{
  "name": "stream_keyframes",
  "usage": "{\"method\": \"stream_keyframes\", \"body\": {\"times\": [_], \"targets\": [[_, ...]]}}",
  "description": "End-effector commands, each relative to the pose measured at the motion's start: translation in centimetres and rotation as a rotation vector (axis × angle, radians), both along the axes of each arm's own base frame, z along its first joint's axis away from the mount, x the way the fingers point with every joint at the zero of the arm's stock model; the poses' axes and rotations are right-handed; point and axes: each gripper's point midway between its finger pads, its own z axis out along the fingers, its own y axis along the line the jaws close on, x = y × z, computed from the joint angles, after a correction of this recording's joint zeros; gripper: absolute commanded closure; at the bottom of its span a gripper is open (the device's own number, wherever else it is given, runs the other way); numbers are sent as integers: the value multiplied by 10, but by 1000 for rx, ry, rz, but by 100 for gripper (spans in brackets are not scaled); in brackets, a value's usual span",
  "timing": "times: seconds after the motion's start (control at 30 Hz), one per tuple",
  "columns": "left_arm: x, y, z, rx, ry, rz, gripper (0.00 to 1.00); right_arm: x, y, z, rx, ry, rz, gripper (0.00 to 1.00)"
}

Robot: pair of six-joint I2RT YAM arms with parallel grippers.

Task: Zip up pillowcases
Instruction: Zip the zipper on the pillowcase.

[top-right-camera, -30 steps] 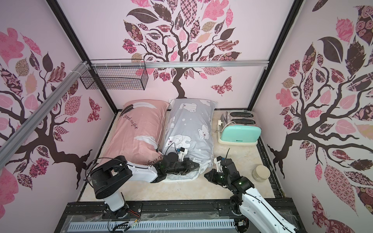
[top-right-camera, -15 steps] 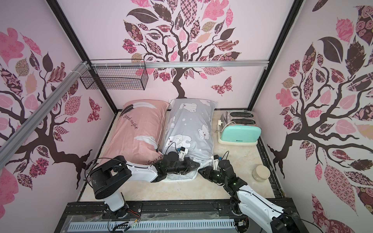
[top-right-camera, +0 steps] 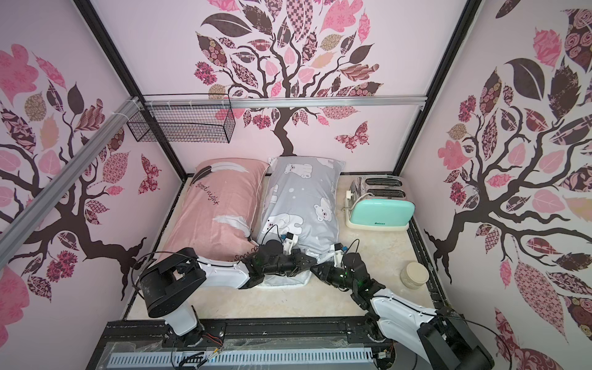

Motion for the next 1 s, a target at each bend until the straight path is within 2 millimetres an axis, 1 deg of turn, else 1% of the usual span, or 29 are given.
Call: {"method": "stream_keyframes", "body": {"times": [0.0,0.07,0.13,0.23,0.33,0.4,0.43,0.5,0.53,0.57,0.6,0.67,0.7,0.77,0.8,0.87,0.93,0.97], "targets": [[19,4,11,0,-41,46,100,-6,-3,-7,-39,43,2,94],[24,4,8,29,-55,46,100,-15,-11,-16,-99,110,-9,97],[26,1,2,66,-57,38,100,-26,-25,-24,-179,185,-44,99],[29,-1,-7,85,-53,41,100,-39,-46,-30,-281,272,-105,98],[28,-3,-18,96,-43,43,100,-50,-56,-38,-339,339,-114,95],[27,-2,-28,118,-37,47,100,-55,-57,-41,-368,361,-97,93],[27,-1,-33,128,-37,49,100,-56,-56,-39,-381,358,-89,92],[28,1,-42,151,-38,57,100,-55,-55,-31,-421,329,-74,88],[29,2,-46,164,-39,58,100,-53,-56,-23,-446,310,-69,83],[29,4,-49,176,-40,59,100,-51,-56,-16,-464,292,-64,71],[29,5,-52,186,-41,60,100,-49,-58,-7,-485,272,-62,56],[28,5,-54,190,-39,58,100,-43,-67,10,-545,220,-72,37],[28,5,-54,189,-38,56,100,-40,-72,18,-581,194,-75,30],[27,4,-52,185,-37,53,100,-32,-74,34,-608,142,-82,25],[26,4,-51,181,-38,52,100,-29,-74,38,-611,132,-78,25],[23,4,-47,173,-42,48,100,-23,-70,40,-584,135,-62,25],[20,3,-43,170,-45,47,100,-14,-67,43,-538,136,-58,28],[17,3,-42,168,-46,41,100,-9,-67,47,-528,124,-64,31]]}}
